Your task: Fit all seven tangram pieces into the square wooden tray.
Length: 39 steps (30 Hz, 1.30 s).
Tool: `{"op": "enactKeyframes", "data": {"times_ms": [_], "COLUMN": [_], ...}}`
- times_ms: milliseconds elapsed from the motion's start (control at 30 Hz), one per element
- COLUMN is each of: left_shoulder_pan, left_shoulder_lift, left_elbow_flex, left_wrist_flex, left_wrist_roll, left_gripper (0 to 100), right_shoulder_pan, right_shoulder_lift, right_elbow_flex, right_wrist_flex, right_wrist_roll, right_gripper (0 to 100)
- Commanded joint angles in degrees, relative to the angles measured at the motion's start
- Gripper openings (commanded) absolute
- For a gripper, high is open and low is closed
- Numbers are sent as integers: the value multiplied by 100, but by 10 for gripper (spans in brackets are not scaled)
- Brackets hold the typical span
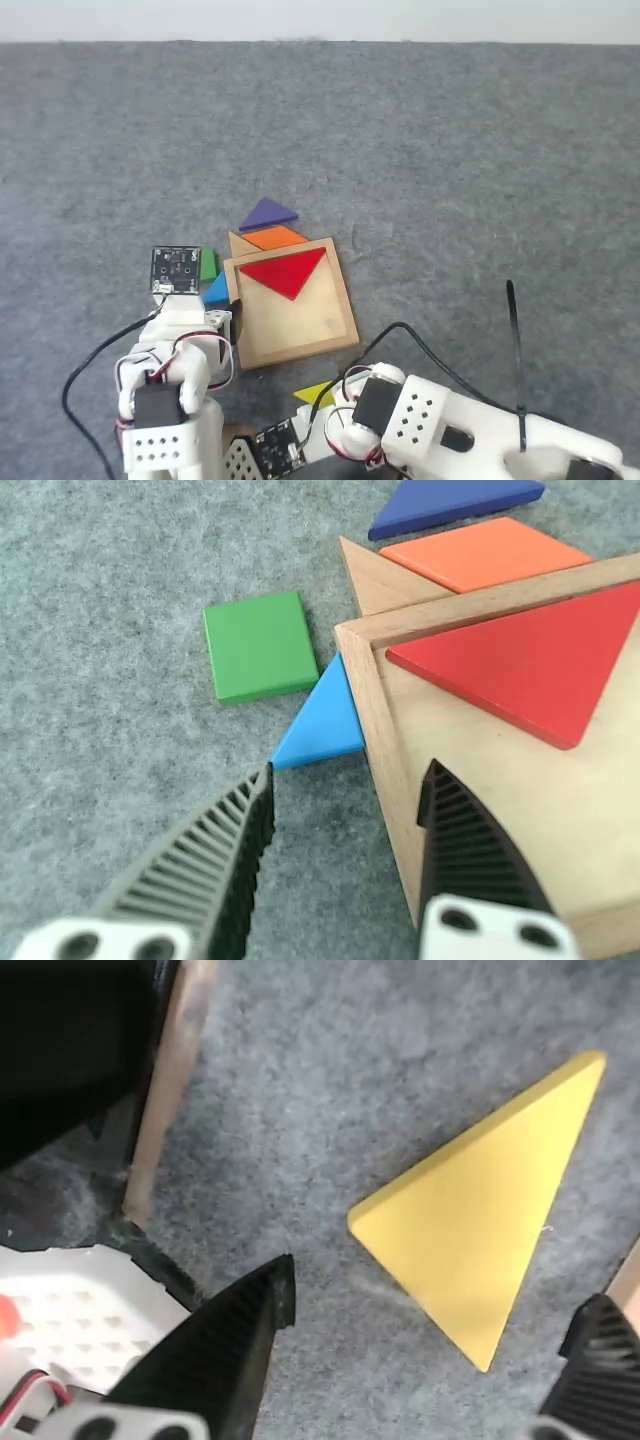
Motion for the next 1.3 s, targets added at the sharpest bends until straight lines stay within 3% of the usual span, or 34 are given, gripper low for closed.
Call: {"op": "enactKeyframes", "data": {"times_ms": [0, 167, 467, 767, 1067, 1267], "left_shoulder_pan": [0, 0, -9, -9, -9, -9], "left_shoulder_lift": [-105, -105, -105, -105, -105, -105], "left_elbow_flex": [-57, -57, -57, -57, -57, -57], "left_wrist_flex": [26, 26, 26, 26, 26, 26], "left_wrist_roll": [-26, -26, -26, -26, -26, -26], "left_gripper": [234, 234, 234, 234, 234, 234], "right_shoulder_pan": [40, 48, 48, 84, 558, -57], "right_shoulder_lift": [40, 127, 1235, 1393, 1393, 1385], "right_elbow_flex": [-519, -941, -853, -1143, -695, -563], "right_wrist_flex": [409, 760, 110, -242, -910, -954], "right_wrist_roll": [26, 53, 448, 422, 132, -457], "right_gripper": [402, 402, 402, 402, 401, 403]}}
